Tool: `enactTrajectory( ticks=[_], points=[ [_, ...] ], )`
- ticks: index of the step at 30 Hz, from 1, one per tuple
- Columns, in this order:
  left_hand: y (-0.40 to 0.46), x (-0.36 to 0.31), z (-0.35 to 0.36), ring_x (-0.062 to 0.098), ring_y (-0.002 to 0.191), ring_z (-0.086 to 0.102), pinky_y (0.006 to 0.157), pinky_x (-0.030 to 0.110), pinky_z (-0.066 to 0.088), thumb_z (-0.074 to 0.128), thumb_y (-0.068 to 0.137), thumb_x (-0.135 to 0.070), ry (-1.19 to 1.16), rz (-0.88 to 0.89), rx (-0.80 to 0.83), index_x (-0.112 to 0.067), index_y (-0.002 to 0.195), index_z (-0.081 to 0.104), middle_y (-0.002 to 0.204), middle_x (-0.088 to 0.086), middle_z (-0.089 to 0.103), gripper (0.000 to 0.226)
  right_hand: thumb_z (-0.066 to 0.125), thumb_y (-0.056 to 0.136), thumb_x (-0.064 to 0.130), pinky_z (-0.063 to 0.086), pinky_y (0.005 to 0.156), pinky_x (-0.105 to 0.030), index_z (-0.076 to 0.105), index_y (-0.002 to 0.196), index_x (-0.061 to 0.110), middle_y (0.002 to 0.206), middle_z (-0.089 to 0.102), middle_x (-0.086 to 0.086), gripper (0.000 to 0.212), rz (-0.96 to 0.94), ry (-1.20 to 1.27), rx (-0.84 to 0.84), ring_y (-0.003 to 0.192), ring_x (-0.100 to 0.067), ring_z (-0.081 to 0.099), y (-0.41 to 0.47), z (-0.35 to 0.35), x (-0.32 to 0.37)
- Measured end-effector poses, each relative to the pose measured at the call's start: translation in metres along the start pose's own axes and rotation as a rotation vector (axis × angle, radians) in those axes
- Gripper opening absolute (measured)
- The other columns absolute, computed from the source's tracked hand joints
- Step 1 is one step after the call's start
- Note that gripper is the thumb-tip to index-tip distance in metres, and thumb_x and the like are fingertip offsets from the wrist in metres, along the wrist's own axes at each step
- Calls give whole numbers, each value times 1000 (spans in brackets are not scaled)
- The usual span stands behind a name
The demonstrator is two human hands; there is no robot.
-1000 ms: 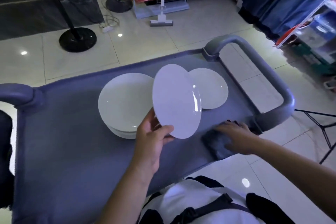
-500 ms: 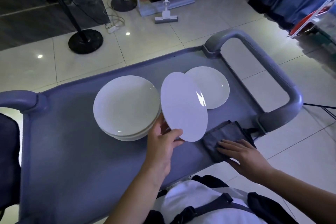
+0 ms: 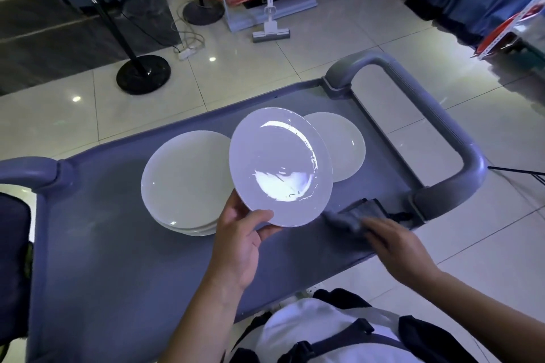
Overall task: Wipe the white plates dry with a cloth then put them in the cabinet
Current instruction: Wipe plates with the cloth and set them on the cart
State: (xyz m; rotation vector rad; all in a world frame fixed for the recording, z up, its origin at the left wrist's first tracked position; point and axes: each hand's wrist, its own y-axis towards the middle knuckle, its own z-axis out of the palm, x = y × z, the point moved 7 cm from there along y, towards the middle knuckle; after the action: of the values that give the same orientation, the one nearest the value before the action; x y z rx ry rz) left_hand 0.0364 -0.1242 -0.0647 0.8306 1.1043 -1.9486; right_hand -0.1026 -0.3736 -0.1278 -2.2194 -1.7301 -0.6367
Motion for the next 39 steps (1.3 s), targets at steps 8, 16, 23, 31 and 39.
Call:
enactTrajectory(
  ticks=[8, 16, 23, 31, 39],
  points=[
    [-9, -7, 6, 21, 105, 67, 77, 39, 61, 61, 70, 3, 76, 66, 49, -32, 110, 73, 110, 2, 73, 55, 64, 97, 25, 46, 65, -35, 69, 92, 5, 86, 63, -29, 22, 451, 595, -321, 71, -16, 53, 81, -101, 21],
    [-25, -22, 19, 13, 101, 67, 72, 34, 58, 62, 72, 3, 206, 139, 137, -49, 132, 60, 112, 0, 72, 79, 54, 92, 27, 55, 73, -46, 62, 84, 29, 71, 60, 16, 11, 359, 834, -233, 71, -14, 57, 155, -72, 119],
    [-31, -26, 8, 21, 114, 67, 76, 41, 59, 59, 77, 2, 190, 131, 142, -48, 140, 53, 124, 3, 71, 81, 51, 104, 14, 43, 67, -18, 63, 113, 17, 80, 68, 11, 15, -18, 909, 145, 76, -4, 60, 151, -53, 209],
    [-31, -48, -4, 33, 123, 64, 84, 52, 58, 73, 82, -7, 33, 185, 193, -31, 147, 50, 137, 13, 64, 73, 50, 102, 15, 57, 87, -50, 59, 116, 3, 103, 71, -18, 20, -197, 928, 458, 94, -35, 69, 117, -42, 249],
    [-30, -51, -11, 57, 118, 58, 80, 53, 57, 71, 76, -71, -84, 134, 108, 0, 133, 59, 128, 27, 66, 91, 45, 105, 1, 59, 88, -44, 58, 111, -6, 106, 63, -15, 16, -188, 1109, 670, 104, -34, 66, 93, -37, 242]
  ],
)
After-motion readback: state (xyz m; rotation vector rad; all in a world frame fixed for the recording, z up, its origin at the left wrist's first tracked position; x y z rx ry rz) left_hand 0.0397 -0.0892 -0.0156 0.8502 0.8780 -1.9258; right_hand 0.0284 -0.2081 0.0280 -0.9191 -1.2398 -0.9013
